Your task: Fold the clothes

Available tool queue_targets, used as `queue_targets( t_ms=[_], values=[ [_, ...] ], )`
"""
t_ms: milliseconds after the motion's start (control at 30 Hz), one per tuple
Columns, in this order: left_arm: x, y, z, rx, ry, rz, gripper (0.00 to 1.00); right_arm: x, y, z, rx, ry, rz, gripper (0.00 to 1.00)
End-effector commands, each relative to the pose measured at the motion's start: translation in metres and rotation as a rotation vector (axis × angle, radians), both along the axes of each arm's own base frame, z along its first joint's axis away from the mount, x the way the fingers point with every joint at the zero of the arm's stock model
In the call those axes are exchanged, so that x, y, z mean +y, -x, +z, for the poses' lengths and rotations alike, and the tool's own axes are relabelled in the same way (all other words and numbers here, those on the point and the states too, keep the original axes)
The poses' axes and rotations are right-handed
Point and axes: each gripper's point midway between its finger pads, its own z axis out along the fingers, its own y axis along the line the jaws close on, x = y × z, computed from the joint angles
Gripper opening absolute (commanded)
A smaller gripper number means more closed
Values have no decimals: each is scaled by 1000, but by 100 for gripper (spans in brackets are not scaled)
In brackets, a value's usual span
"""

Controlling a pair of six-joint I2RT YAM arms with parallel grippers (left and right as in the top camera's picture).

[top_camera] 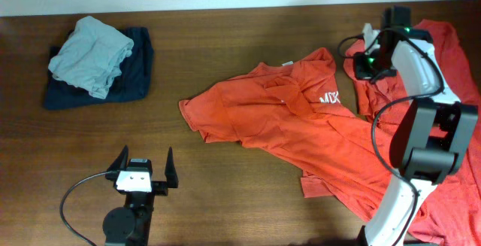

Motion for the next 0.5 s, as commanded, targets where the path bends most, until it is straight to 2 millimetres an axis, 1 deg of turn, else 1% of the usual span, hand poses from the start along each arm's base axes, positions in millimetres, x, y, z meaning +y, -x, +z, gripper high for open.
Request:
queue_targets(
  t_ms=[0, 133, 233, 300, 367, 467],
  values=[
    [1, 0, 0, -3, -16, 5, 99, 8, 6, -23, 45, -98, 10, 12],
    [1, 0, 0, -3, -16, 5, 99, 2, 11, -44, 88, -103, -6, 11],
    [1, 0, 0, -3, -16, 5, 99, -10, 17, -60, 127, -75, -30, 11],
    [1, 0, 0, -3, -16, 5, 99, -24, 22, -68, 152, -38, -52, 11],
    [1, 0, 0, -3, -16, 5, 99, -42, 28, -75, 176, 12, -81, 11],
    [1, 0, 0, -3, -16, 5, 99, -78, 36, -76, 190, 96, -143, 11]
  ],
)
